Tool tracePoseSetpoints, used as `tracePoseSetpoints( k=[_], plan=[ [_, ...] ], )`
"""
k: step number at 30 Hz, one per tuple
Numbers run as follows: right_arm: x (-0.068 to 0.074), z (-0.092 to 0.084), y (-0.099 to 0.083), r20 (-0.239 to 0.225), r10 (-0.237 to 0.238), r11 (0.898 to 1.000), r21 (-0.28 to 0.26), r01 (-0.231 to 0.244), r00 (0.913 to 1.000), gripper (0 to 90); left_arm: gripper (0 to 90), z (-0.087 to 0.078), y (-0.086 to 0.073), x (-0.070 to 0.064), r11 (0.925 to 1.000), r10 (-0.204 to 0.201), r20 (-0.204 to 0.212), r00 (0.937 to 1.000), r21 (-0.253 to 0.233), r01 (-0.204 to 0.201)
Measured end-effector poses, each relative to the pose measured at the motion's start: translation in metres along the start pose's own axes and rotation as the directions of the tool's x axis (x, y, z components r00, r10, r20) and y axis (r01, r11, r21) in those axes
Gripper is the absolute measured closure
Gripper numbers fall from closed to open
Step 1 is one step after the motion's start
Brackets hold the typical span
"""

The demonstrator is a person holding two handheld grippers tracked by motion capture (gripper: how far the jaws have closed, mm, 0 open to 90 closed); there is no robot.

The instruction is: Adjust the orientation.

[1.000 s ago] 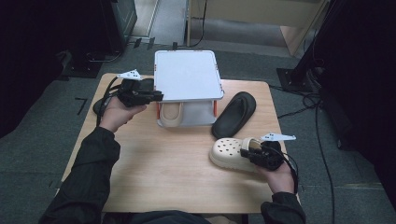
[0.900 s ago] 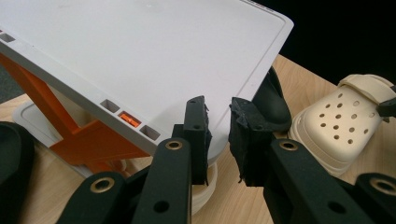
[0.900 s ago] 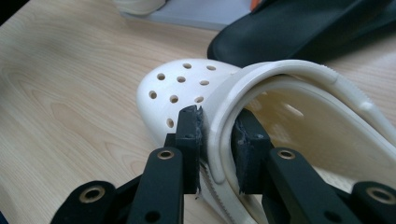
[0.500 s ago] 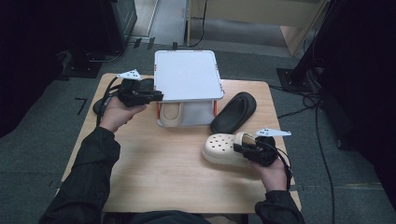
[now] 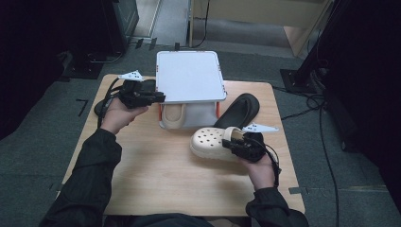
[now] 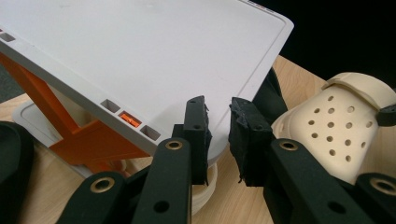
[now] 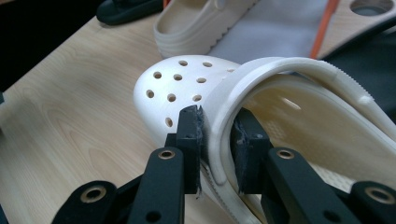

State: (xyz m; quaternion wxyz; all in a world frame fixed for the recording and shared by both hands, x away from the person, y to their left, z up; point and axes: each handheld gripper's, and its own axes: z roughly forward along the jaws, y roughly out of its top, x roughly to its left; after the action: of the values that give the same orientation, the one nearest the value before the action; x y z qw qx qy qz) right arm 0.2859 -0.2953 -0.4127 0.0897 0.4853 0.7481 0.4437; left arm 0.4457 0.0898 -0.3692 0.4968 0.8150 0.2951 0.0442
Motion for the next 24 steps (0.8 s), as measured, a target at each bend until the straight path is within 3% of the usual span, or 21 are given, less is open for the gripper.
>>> tracePoseSetpoints(
  k=[7, 15, 21, 24],
  plan=[
    [0.009, 0.024, 0.021, 0.003, -0.013, 1.000, -0.012, 0.013, 0.9999, 75.5, 77.1, 0.000, 0.000, 0.000, 1.0000, 0.000, 0.003, 1.0000, -0.001, 0.000],
    [0.003, 0.045, 0.037, 0.061, -0.001, 1.000, -0.012, 0.001, 0.9981, 75.4, 77.1, 0.000, 0.000, 0.000, 1.0000, 0.000, 0.003, 1.0000, -0.001, 0.000],
    [-0.004, 0.059, 0.037, 0.095, 0.016, 1.000, -0.005, -0.016, 0.9953, 75.0, 77.0, 0.000, 0.000, 0.000, 1.0000, 0.000, 0.002, 1.0000, -0.002, 0.000],
    [-0.005, 0.064, 0.032, 0.075, 0.025, 1.000, -0.014, -0.024, 0.9969, 74.7, 77.0, 0.000, 0.000, 0.000, 1.0000, 0.001, 0.003, 1.0000, -0.002, -0.001]
  ],
)
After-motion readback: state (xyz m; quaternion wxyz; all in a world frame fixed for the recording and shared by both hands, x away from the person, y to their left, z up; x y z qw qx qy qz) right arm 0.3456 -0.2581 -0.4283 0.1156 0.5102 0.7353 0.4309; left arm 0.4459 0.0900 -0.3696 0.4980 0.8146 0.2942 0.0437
